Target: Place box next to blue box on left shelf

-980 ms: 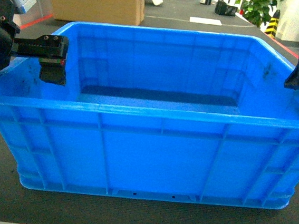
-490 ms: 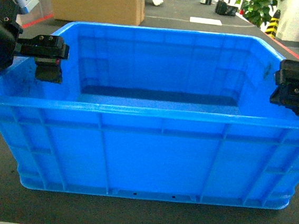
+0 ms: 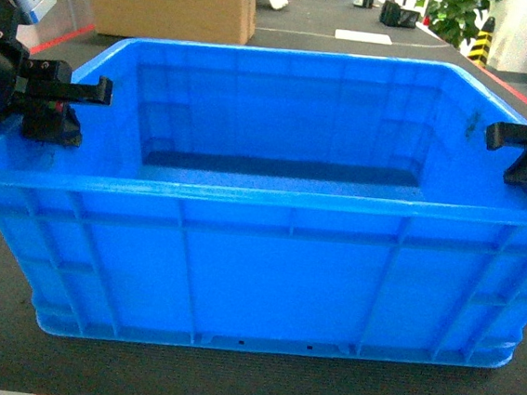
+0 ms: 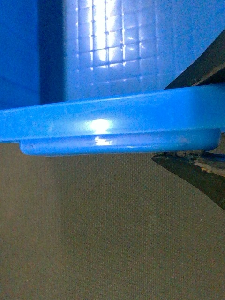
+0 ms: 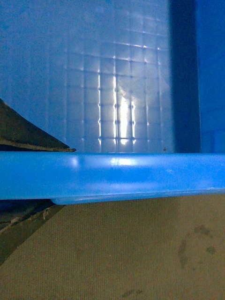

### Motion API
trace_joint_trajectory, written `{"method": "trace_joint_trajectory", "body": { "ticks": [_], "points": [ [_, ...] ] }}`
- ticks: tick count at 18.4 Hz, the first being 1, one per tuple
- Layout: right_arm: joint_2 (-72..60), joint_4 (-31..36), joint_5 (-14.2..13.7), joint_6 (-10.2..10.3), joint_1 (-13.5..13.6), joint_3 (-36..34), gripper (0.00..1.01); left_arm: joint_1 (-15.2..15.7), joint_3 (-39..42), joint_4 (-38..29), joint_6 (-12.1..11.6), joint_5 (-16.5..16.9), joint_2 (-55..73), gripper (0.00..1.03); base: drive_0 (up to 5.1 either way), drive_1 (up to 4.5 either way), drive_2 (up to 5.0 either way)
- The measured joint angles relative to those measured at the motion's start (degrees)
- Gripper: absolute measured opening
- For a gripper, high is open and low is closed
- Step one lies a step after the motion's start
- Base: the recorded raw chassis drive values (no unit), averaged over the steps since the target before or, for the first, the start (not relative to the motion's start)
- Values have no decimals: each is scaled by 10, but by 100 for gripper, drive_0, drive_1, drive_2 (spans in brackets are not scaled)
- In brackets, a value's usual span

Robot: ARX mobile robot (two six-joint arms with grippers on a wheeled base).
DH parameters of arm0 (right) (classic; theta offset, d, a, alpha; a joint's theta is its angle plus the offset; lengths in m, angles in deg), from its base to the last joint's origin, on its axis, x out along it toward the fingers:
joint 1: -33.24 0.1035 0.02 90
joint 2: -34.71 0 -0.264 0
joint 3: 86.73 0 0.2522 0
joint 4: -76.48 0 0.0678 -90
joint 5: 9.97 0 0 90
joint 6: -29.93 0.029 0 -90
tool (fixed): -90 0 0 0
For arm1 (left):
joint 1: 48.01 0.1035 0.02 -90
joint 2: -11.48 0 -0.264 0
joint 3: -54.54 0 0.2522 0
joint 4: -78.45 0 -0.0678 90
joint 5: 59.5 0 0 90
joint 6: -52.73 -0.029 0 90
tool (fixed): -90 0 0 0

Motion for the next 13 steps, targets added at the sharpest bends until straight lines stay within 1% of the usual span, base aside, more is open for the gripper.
{"method": "trace_joint_trajectory", "body": {
  "ticks": [1,4,6,8,10,13],
  "points": [
    [8,8,-5,0,2,-9,20,-4,15,-21,6,-2,-9,22,0,0,0],
    [61,34,-27,-2,8,-33,20,-14,43,-68,11,-13,-49,21,0,0,0],
    [101,52,-33,-5,9,-33,19,-24,47,-108,6,-28,-95,21,0,0,0],
    [134,58,-41,-6,15,-33,19,-30,48,-136,-12,-45,-135,21,0,0,0],
    [146,58,-44,-5,19,-34,19,-36,50,-144,-26,-56,-151,21,0,0,0],
    [146,52,-47,-4,19,-44,18,-41,60,-136,-26,-59,-151,21,0,0,0]
  ]
}}
